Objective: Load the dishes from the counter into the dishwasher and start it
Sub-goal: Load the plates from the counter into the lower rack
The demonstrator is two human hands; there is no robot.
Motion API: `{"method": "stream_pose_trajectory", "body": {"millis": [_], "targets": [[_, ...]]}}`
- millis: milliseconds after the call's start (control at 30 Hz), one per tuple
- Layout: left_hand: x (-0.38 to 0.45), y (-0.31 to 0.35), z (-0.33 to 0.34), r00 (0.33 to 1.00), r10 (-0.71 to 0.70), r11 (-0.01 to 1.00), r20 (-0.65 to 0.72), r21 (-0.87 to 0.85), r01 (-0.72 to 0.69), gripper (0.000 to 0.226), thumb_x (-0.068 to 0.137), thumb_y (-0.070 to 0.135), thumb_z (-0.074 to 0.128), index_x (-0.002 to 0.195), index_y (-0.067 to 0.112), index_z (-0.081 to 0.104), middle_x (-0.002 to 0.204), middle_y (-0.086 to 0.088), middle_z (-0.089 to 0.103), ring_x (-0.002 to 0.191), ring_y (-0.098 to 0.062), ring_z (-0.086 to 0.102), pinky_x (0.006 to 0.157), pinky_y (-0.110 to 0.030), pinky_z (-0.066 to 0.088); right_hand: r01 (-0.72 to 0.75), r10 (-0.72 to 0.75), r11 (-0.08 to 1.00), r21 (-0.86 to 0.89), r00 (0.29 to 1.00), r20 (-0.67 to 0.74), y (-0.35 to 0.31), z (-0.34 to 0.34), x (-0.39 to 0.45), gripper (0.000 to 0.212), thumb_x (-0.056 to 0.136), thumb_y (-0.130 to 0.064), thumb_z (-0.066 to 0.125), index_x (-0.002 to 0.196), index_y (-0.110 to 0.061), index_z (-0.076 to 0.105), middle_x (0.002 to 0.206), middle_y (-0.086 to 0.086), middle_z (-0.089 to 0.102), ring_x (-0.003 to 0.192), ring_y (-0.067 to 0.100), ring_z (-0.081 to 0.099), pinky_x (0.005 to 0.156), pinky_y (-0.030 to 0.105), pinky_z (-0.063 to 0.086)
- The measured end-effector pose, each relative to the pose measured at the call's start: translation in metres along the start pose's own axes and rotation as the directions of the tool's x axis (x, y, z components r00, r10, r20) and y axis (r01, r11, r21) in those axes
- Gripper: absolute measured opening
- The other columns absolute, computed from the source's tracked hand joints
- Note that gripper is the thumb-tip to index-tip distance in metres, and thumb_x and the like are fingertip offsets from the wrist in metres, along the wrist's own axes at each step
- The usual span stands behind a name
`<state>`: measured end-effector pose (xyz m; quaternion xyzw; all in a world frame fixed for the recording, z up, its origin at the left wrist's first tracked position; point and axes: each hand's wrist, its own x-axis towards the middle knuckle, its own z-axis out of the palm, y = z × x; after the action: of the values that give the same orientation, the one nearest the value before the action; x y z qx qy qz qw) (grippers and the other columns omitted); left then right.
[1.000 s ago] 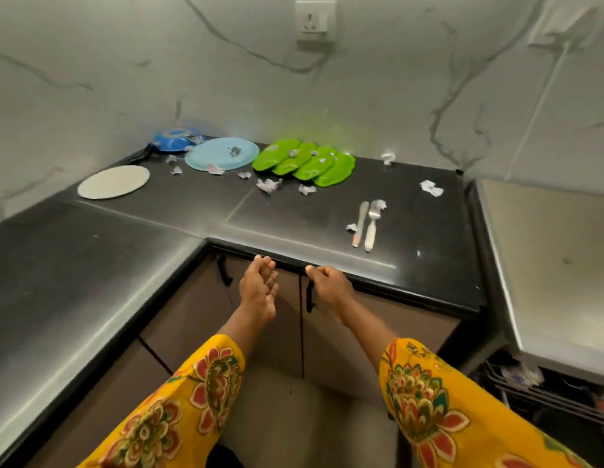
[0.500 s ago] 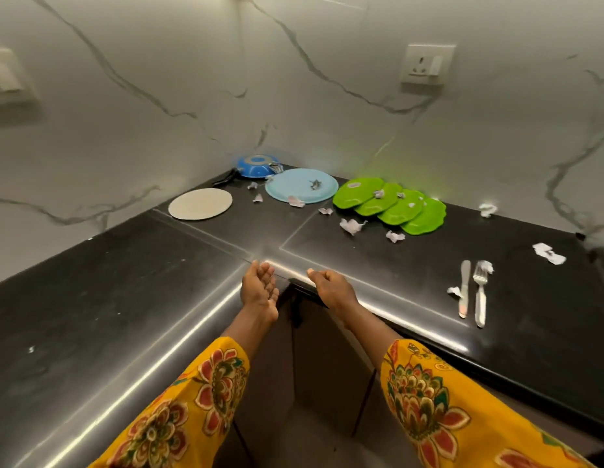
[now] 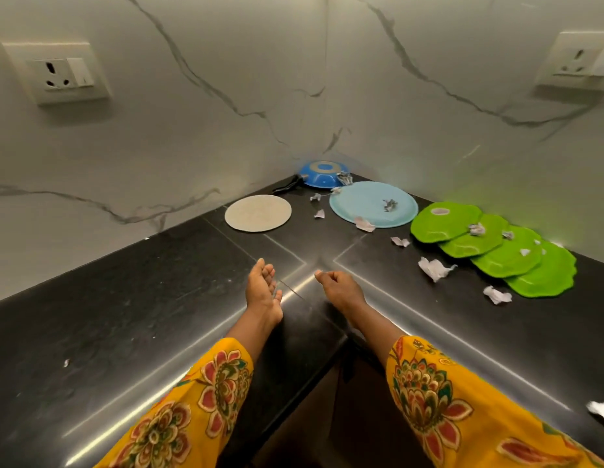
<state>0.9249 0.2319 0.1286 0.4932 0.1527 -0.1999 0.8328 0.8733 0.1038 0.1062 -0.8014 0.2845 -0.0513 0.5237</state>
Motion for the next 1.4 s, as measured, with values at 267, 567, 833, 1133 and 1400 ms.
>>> {"method": "stream_pose_trajectory", "body": {"millis": [267, 567, 833, 1133, 1400], "targets": [[0.079, 0.029, 0.023, 0.991, 0.024, 1.000, -0.130, 0.007, -0.023, 0.057, 0.095, 0.038, 0.045, 0.145, 0.011, 0.035, 0.154, -0.003, 0.029, 0.144, -0.022, 0.020, 0.115, -0.037, 0.018, 0.017, -0.012, 0.999, -0.036, 0.993, 0.121, -0.023, 0.012, 0.095, 0.047, 0.092, -0.045, 0.050, 0.117, -0.007, 0.059, 0.120, 0.012, 0.059, 0.113, 0.026, 0.052, 0.091, 0.033, 0.040], [0.159, 0.053, 0.041, 0.963, 0.049, 0.997, -0.264, -0.048, -0.064, 0.062, 0.095, 0.040, 0.046, 0.148, 0.015, 0.027, 0.157, -0.002, 0.021, 0.145, -0.022, 0.018, 0.114, -0.038, 0.019, 0.192, -0.143, 0.954, -0.228, 0.966, 0.217, -0.039, 0.043, 0.192, 0.060, 0.093, -0.041, 0.051, 0.141, -0.007, 0.039, 0.142, 0.013, 0.044, 0.132, 0.028, 0.038, 0.110, 0.038, 0.031], [0.215, 0.084, 0.047, 0.923, 0.146, 0.989, -0.355, 0.033, -0.144, 0.053, 0.098, 0.038, 0.040, 0.146, 0.018, 0.032, 0.153, -0.003, 0.030, 0.142, -0.021, 0.025, 0.114, -0.034, 0.020, 0.274, -0.219, 0.927, -0.256, 0.950, 0.223, -0.065, 0.068, 0.262, 0.058, 0.094, -0.036, 0.050, 0.141, -0.004, 0.038, 0.140, 0.016, 0.045, 0.132, 0.031, 0.037, 0.108, 0.037, 0.029], [0.244, 0.107, 0.061, 0.899, 0.178, 0.984, -0.400, 0.098, -0.151, 0.052, 0.102, 0.038, 0.029, 0.143, 0.007, 0.036, 0.149, -0.009, 0.037, 0.135, -0.024, 0.036, 0.079, -0.021, 0.035, 0.110, -0.069, 0.963, -0.246, 0.983, 0.172, -0.086, 0.086, 0.307, 0.074, 0.092, -0.046, 0.048, 0.150, -0.018, 0.013, 0.156, 0.003, 0.022, 0.141, 0.030, 0.014, 0.112, 0.048, 0.019], [0.248, 0.106, 0.052, 0.925, 0.078, 0.996, -0.371, 0.075, -0.054, 0.035, 0.102, 0.037, 0.032, 0.129, 0.020, 0.047, 0.118, -0.004, 0.056, 0.109, -0.028, 0.053, 0.078, -0.032, 0.044, 0.086, -0.069, 0.983, -0.162, 0.992, 0.108, -0.079, 0.079, 0.299, 0.069, 0.090, -0.048, 0.054, 0.146, -0.017, 0.029, 0.150, 0.010, 0.029, 0.138, 0.032, 0.021, 0.113, 0.047, 0.023]]}}
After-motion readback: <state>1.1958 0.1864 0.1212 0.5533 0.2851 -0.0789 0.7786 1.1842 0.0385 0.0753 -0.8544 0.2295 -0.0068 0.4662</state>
